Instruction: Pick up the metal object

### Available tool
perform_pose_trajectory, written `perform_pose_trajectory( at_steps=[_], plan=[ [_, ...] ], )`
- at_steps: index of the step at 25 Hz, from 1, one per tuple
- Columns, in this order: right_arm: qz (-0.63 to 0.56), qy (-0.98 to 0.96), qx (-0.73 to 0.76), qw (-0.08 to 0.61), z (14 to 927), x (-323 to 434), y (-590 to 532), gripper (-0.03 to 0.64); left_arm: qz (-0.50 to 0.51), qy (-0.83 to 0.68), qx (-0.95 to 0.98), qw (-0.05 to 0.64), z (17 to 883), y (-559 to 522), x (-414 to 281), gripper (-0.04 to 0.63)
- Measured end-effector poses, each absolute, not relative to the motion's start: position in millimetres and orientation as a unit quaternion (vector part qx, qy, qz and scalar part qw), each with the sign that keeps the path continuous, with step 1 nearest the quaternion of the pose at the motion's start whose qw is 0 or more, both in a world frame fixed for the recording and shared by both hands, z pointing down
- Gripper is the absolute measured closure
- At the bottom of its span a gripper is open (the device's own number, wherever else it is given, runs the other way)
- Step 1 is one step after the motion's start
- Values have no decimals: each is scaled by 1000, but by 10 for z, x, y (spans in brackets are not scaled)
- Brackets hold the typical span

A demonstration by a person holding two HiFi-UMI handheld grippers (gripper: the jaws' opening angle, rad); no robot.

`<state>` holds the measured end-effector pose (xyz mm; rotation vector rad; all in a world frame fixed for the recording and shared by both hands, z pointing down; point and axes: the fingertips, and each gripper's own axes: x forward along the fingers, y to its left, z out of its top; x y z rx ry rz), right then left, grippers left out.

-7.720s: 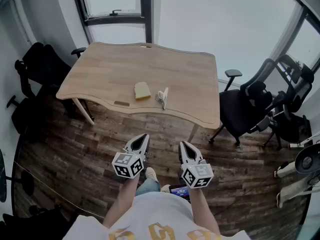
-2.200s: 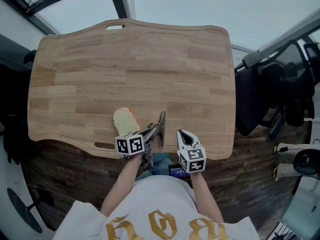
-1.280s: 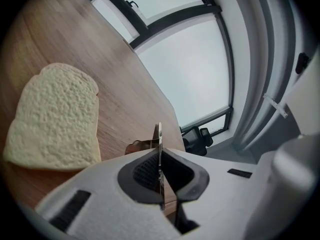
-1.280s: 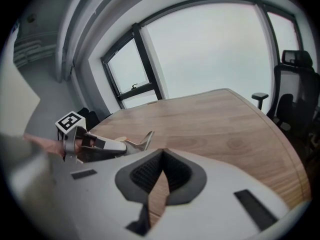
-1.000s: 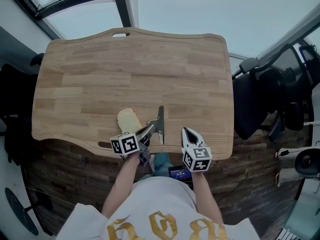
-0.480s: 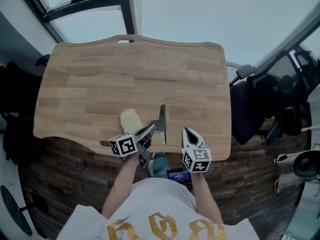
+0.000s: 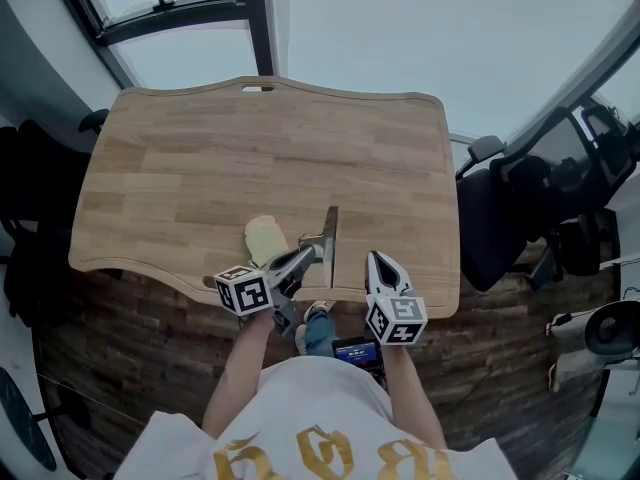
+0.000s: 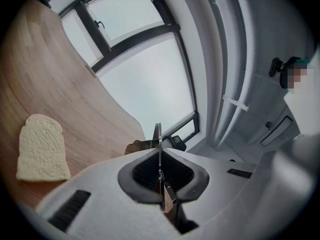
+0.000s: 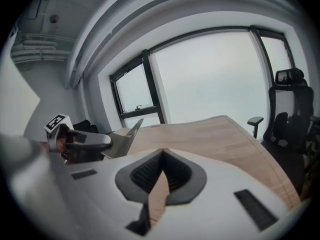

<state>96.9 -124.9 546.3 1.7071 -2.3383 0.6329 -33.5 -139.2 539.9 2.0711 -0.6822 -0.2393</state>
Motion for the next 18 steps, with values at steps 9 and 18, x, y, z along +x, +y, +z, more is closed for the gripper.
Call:
perform_pose_trajectory(
  at_steps=[9,18],
  plan=[
    [190,-810,549,76,5188,807,-1202,606,-144,-246,853,437,5095,-1212,-375,575],
    [164,-817,547,82,5034,800,-1228,606,-149,-242,856,432,5009,-1095,-374,575]
  ],
)
